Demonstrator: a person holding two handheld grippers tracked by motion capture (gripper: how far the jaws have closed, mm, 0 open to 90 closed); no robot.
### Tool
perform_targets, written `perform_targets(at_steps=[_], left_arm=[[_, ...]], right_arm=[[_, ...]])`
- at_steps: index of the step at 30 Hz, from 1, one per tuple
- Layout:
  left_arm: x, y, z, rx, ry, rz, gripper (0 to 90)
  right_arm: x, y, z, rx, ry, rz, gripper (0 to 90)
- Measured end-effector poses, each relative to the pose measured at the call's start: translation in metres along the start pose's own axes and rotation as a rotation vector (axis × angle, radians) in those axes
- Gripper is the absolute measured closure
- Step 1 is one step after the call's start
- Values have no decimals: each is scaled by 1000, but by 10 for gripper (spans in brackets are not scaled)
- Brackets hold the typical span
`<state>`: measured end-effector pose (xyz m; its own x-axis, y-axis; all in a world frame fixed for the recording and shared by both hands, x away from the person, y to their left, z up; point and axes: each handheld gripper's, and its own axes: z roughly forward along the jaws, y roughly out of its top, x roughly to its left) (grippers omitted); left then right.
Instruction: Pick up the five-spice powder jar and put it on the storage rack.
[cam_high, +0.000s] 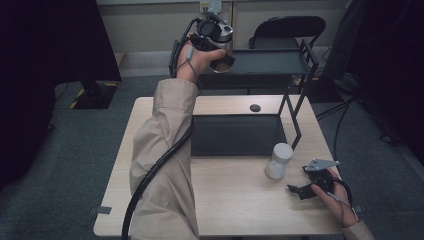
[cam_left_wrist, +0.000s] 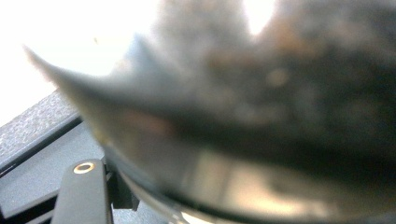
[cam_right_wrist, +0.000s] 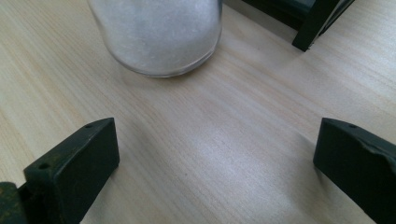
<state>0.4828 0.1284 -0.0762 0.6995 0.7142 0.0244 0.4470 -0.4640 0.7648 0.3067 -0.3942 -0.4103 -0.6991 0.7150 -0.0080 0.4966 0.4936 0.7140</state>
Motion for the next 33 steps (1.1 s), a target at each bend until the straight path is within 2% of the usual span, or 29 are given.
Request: perform_targets(at_steps=[8,12,20,26,31,33], left_arm=[[2,-3,15,-4,14,-35,300],[2,-3,19,5,20,-38,300],[2,-8,20,-12,19,-61,299],[-1,-9,20,-15,37,-72,293],[-2,-14,18,-27,69,-111,156],[-2,-18,17,-30,68,-123,120]], right_arm=[[0,0,0,0,0,0,0],[0,0,0,0,0,0,0],[0,0,0,0,0,-1,0],[0,0,0,0,0,0,0],[0,0,0,0,0,-1,0],[0,0,0,0,0,0,0]])
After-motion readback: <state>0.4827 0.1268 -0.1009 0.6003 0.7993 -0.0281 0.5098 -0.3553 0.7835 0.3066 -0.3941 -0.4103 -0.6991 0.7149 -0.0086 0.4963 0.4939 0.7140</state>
